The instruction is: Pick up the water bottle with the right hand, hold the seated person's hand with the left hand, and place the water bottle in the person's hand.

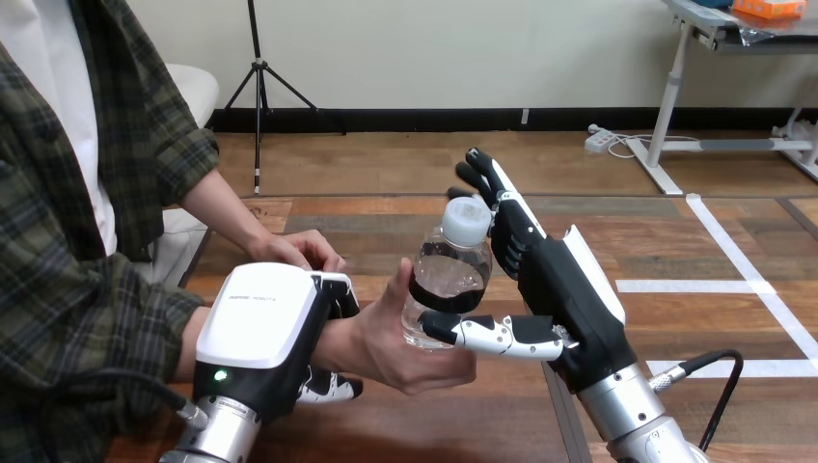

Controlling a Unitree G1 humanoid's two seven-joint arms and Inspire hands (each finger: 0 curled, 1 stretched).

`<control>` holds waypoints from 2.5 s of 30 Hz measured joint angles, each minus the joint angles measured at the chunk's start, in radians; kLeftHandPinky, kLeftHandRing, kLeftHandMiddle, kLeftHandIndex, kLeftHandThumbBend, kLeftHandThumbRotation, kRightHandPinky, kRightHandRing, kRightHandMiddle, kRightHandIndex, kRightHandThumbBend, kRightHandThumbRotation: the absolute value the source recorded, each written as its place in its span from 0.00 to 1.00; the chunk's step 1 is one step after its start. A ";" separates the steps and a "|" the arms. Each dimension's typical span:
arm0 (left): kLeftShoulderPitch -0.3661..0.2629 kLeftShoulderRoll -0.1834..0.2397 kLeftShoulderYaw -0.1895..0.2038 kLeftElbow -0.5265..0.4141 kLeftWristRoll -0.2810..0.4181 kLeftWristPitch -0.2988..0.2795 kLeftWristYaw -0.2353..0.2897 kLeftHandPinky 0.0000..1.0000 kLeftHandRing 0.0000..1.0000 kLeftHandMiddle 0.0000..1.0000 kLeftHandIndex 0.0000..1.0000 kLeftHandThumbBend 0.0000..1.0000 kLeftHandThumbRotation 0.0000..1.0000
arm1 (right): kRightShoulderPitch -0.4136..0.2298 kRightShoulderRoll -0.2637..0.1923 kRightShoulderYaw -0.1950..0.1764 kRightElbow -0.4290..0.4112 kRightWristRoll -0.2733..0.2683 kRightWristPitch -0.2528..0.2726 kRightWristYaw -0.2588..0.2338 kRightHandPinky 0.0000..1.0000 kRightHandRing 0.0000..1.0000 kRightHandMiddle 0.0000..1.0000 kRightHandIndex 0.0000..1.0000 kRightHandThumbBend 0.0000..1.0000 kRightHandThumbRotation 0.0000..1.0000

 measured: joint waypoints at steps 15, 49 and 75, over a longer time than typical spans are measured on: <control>0.000 0.007 -0.013 0.000 0.018 0.010 -0.009 0.94 0.99 0.99 0.99 1.00 0.18 | 0.000 -0.015 0.001 0.000 -0.001 0.006 0.006 1.00 1.00 1.00 1.00 0.82 0.16; -0.001 0.047 -0.015 0.030 -0.193 -0.246 -0.038 1.00 1.00 1.00 1.00 1.00 0.32 | 0.000 -0.017 0.001 0.000 -0.001 0.007 0.000 1.00 1.00 1.00 1.00 0.80 0.17; -0.005 0.065 -0.015 0.072 -0.205 -0.336 0.006 0.98 1.00 1.00 1.00 1.00 0.35 | 0.000 -0.009 0.001 0.000 0.000 0.008 -0.032 1.00 1.00 1.00 1.00 0.76 0.15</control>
